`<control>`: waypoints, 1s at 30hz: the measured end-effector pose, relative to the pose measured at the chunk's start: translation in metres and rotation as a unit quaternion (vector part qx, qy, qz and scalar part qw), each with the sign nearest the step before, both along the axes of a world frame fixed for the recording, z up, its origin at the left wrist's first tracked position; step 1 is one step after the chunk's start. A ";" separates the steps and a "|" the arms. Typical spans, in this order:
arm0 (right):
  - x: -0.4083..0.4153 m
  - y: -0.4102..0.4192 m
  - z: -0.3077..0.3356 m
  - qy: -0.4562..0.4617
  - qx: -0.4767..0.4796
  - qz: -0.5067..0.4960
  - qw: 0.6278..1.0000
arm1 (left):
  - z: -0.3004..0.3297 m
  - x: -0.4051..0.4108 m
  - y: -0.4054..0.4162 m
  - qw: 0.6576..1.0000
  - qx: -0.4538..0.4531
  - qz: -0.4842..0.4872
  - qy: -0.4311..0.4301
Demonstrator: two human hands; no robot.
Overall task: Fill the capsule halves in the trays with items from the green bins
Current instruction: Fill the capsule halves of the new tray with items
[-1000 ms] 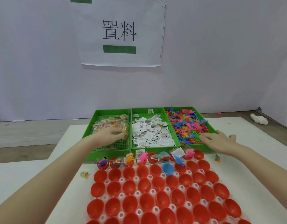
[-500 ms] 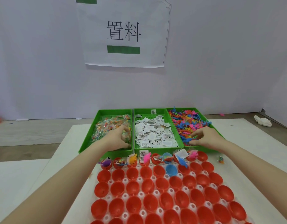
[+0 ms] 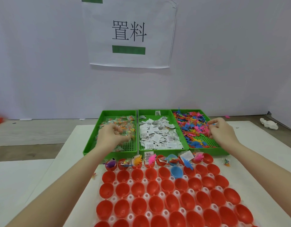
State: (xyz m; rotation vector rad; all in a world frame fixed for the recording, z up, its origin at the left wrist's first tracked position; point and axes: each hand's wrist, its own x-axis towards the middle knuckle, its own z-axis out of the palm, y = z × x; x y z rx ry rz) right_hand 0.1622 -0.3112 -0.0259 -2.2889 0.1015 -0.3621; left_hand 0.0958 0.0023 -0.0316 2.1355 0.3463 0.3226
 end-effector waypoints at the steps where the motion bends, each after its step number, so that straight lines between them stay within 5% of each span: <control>1: 0.000 0.003 0.002 0.006 0.028 0.010 1.000 | 0.001 -0.002 0.000 1.000 -0.024 0.011 -0.008; 8: -0.004 0.042 0.015 0.053 0.125 0.107 0.985 | 0.009 -0.023 -0.001 0.978 -0.205 0.022 -0.036; 13: -0.008 0.066 0.008 0.089 -0.013 0.196 0.977 | 0.009 -0.046 -0.010 0.951 -0.303 0.001 -0.070; 20: -0.012 0.079 0.002 0.076 -0.319 0.161 0.931 | 0.016 -0.063 -0.021 0.942 -0.316 -0.038 -0.111; 25: -0.010 0.080 0.002 0.106 -0.391 0.170 0.898 | 0.021 -0.068 -0.023 0.948 -0.294 -0.043 -0.117; 30: -0.009 0.082 0.004 0.125 -0.371 0.152 0.908 | 0.021 -0.070 -0.025 0.947 -0.297 -0.046 -0.113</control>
